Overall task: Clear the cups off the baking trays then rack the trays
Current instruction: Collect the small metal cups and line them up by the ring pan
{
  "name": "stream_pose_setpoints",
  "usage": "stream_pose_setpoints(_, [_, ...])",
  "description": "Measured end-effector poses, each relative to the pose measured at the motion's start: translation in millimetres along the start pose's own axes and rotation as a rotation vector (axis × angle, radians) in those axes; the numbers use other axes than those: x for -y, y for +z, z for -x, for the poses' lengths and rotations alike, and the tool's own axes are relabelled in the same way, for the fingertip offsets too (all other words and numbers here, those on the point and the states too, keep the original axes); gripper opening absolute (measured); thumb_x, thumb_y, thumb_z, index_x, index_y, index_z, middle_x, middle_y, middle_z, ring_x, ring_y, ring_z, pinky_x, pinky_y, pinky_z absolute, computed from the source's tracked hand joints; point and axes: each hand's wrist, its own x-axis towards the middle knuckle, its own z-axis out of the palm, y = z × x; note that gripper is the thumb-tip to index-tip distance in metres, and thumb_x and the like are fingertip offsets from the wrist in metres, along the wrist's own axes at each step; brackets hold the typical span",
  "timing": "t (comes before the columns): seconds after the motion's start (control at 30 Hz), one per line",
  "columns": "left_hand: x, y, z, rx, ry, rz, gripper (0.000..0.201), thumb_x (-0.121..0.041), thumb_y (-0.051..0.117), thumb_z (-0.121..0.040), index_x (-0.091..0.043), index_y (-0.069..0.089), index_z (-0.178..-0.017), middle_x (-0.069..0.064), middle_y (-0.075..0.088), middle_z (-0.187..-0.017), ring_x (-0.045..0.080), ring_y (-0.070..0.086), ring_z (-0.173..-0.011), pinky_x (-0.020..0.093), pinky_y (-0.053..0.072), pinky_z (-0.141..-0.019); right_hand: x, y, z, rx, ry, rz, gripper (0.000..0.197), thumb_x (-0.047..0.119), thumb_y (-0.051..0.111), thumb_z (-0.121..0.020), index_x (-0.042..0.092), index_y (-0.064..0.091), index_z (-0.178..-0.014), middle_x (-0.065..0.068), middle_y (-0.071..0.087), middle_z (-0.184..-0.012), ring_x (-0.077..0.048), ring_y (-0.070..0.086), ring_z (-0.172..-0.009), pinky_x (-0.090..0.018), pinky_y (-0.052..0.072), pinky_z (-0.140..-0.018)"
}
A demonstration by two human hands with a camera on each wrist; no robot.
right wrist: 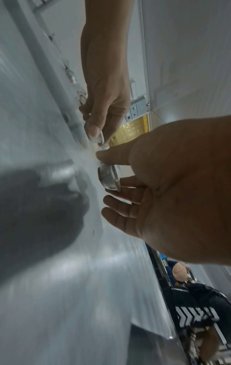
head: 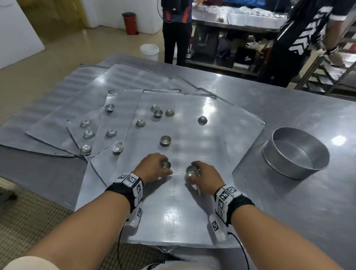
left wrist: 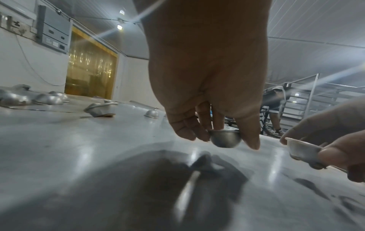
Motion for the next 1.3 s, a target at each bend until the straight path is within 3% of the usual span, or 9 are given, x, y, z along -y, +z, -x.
stream_pose_setpoints(0.07, [-21, 6, -2, 0.016, 0.017, 0.019, 0.041, -0.043, 0.084, -0.074, -0.016, 0.073, -0.103, -0.001, 0.07, -0.101, 0.018, 0.066, -0.095, 0.034, 0.054, -0.081, -14, -15, 9, -0.017, 0.014, -0.005, 0.061, 0.036, 0.075, -0.084, 0.017, 0.056, -0.139, -0.002, 0.064, -0.132, -0.021, 0.06, -0.118, -0.029, 0.047, -0.096])
stream_pose_setpoints(0.27, [-92, 41, -15, 0.061, 0.114, -0.002, 0.061, -0.048, 0.088, -0.069, -0.022, 0.069, -0.12, -0.001, 0.064, -0.114, 0.018, 0.062, -0.107, 0.028, 0.048, -0.084, -73, -67, 49, -0.093, 0.129, -0.012, 0.057, 0.039, 0.077, -0.083, 0.02, 0.059, -0.134, -0.002, 0.066, -0.127, -0.023, 0.062, -0.114, -0.027, 0.045, -0.086])
stream_pose_setpoints(0.43, [-158, 81, -24, 0.116, 0.211, -0.053, 0.046, -0.05, 0.087, -0.069, -0.02, 0.071, -0.101, -0.008, 0.063, -0.09, 0.014, 0.062, -0.085, 0.022, 0.039, -0.063, -131, -94, 87, -0.173, 0.25, -0.059, 0.062, 0.04, 0.08, -0.079, 0.024, 0.059, -0.135, -0.004, 0.064, -0.132, -0.023, 0.06, -0.119, -0.031, 0.046, -0.098])
stream_pose_setpoints(0.6, [-213, 125, -29, 0.172, 0.33, -0.071, 0.055, -0.047, 0.086, -0.073, -0.023, 0.067, -0.118, -0.004, 0.066, -0.11, 0.016, 0.062, -0.099, 0.024, 0.042, -0.078, -186, -114, 123, -0.22, 0.374, -0.087, 0.067, 0.039, 0.079, -0.081, 0.022, 0.054, -0.142, -0.003, 0.061, -0.139, -0.024, 0.057, -0.126, -0.03, 0.043, -0.102])
stream_pose_setpoints(0.73, [-249, 159, -38, 0.205, 0.366, -0.101, 0.063, -0.048, 0.084, -0.074, -0.021, 0.063, -0.126, -0.003, 0.068, -0.118, 0.018, 0.062, -0.107, 0.026, 0.044, -0.082, -225, -127, 144, -0.258, 0.462, -0.115, 0.071, 0.042, 0.08, -0.079, 0.024, 0.054, -0.142, 0.001, 0.059, -0.141, -0.023, 0.057, -0.126, -0.031, 0.045, -0.102])
stream_pose_setpoints(0.9, [-279, 197, -48, 0.243, 0.366, -0.115, 0.046, -0.044, 0.083, -0.073, -0.021, 0.064, -0.109, -0.003, 0.068, -0.099, 0.018, 0.061, -0.089, 0.027, 0.039, -0.07, -263, -139, 163, -0.271, 0.53, -0.144, 0.052, 0.031, 0.081, -0.077, 0.027, 0.063, -0.126, 0.002, 0.069, -0.112, -0.016, 0.067, -0.094, -0.021, 0.046, -0.074])
stream_pose_setpoints(1.03, [-291, 222, -56, 0.276, 0.358, -0.12, 0.04, -0.04, 0.075, -0.079, -0.023, 0.065, -0.113, 0.0, 0.07, -0.107, 0.021, 0.063, -0.101, 0.026, 0.041, -0.075, -280, -142, 162, -0.27, 0.575, -0.155, 0.056, 0.031, 0.081, -0.076, 0.025, 0.062, -0.129, -0.001, 0.069, -0.122, -0.025, 0.064, -0.112, -0.03, 0.047, -0.092])
stream_pose_setpoints(1.3, [-302, 250, -75, 0.262, 0.28, -0.05, 0.042, -0.042, 0.08, -0.075, -0.026, 0.06, -0.108, -0.002, 0.063, -0.102, 0.018, 0.061, -0.091, 0.026, 0.038, -0.071, -303, -151, 130, -0.296, 0.531, -0.169, 0.055, 0.034, 0.079, -0.077, 0.026, 0.062, -0.128, 0.0, 0.069, -0.12, -0.025, 0.063, -0.11, -0.026, 0.042, -0.082])
